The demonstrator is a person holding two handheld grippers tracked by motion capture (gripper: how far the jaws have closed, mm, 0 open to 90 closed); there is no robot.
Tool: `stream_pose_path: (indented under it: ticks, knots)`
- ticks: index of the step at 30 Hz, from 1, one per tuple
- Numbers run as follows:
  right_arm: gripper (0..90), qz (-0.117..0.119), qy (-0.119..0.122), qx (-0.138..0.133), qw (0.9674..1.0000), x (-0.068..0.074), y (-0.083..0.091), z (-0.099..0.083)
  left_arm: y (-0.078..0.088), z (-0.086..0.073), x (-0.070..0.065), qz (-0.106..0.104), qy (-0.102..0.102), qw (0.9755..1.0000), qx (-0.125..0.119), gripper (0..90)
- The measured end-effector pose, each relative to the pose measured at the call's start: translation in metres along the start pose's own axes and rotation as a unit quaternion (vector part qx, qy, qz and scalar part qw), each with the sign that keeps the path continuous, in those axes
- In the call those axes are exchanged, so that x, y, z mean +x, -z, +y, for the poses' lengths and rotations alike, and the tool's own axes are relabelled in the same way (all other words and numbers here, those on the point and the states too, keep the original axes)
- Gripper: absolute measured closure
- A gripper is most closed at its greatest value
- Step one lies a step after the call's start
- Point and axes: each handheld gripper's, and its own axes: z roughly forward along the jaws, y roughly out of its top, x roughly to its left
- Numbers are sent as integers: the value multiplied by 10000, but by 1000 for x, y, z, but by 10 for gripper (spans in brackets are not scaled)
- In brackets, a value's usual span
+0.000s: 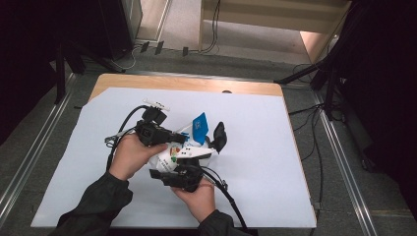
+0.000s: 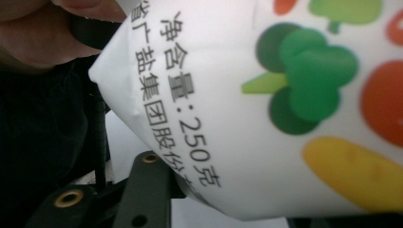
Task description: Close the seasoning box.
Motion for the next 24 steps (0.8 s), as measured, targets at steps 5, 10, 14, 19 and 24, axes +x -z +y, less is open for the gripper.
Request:
stream_pose_path:
  ticks: [5, 10, 14, 19, 24]
  knots:
    - [675, 90, -118, -34, 9999, -1, 2, 1, 0, 0, 0, -33, 37, 10000, -37, 869]
    - [678, 190, -276, -58, 9994, -3, 3, 1, 1, 0, 0, -17, 61, 10000, 45, 840]
    - [679, 225, -368, -92, 9990, -5, 4, 0, 1, -1, 1, -45, 95, 9999, 58, 827]
    - [679, 218, -313, -119, 9992, -4, 3, 0, 2, -2, 0, -69, 140, 9999, 23, 842]
    - [664, 67, -131, -9, 9999, -2, 2, 1, 1, -1, -2, -29, 134, 9999, 30, 870]
